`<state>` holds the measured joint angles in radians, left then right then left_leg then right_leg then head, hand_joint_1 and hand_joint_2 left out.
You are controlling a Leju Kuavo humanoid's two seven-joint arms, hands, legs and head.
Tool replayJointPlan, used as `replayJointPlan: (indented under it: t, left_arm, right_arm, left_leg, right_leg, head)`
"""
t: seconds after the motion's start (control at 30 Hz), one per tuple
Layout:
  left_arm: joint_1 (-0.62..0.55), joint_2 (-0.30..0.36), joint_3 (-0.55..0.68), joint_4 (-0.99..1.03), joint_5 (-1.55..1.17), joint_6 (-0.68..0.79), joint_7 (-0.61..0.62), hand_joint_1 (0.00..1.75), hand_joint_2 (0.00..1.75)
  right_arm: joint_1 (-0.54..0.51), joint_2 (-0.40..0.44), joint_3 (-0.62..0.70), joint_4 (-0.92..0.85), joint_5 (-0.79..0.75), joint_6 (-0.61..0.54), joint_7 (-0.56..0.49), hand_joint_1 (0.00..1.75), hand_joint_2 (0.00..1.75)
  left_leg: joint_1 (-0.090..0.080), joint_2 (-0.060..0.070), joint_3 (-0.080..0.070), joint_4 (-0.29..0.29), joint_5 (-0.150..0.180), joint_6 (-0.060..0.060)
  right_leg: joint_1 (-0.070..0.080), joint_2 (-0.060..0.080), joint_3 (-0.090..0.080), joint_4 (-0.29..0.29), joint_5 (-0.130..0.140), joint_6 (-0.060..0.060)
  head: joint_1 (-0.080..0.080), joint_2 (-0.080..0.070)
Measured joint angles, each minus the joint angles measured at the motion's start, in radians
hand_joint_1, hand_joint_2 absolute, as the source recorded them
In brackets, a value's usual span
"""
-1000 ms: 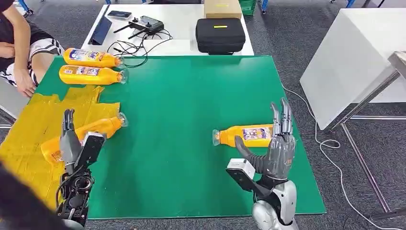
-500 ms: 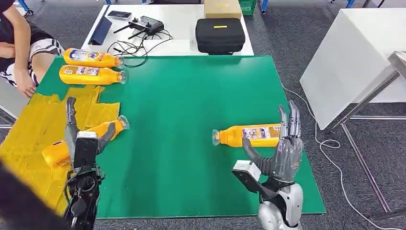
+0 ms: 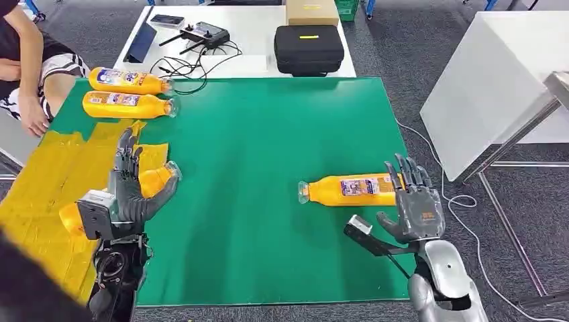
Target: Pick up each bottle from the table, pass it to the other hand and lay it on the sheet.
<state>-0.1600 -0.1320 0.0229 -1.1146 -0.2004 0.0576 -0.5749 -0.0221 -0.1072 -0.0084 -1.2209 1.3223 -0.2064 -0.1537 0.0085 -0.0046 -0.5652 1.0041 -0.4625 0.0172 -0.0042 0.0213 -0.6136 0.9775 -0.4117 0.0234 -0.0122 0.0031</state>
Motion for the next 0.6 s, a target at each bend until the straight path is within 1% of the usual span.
replayJointPlan:
  t: [0.13,0.27,0.47,0.6]
  left_arm:
    - [-0.001,-0.003,-0.009,-0.019,0.034,-0.015,0.000,0.00,1.75]
    - [-0.005,-0.010,-0.010,-0.026,0.041,-0.015,0.000,0.00,1.75]
    - [-0.006,-0.013,-0.010,-0.027,0.064,-0.024,0.000,0.00,1.75]
    - [-0.015,-0.014,-0.010,-0.027,0.100,-0.042,-0.001,0.00,1.75]
  right_arm:
    - [-0.103,-0.024,-0.013,0.127,-0.039,-0.007,-0.048,0.00,1.75]
    - [-0.209,-0.032,-0.012,0.255,-0.051,-0.006,-0.075,0.00,1.75]
    - [-0.284,-0.035,-0.011,0.368,-0.058,-0.011,-0.099,0.00,1.75]
    - [-0.352,-0.024,-0.006,0.470,-0.058,-0.026,-0.106,0.00,1.75]
  left_leg:
    - [0.000,0.000,0.001,0.000,0.002,0.001]
    - [0.000,0.000,0.001,0.000,0.002,0.002]
    - [0.000,0.000,0.000,0.000,0.002,0.001]
    - [0.001,0.000,0.000,0.000,0.002,0.002]
  right_leg:
    - [0.000,0.000,0.000,0.000,0.000,0.000]
    - [0.001,0.000,0.000,0.000,0.000,0.000]
    - [0.001,-0.001,0.000,0.001,0.000,0.000]
    - [0.001,-0.001,0.000,0.001,0.000,0.000]
  head:
    - [0.000,0.000]
    - [0.000,0.000]
    - [0.000,0.000]
    - [0.000,0.000]
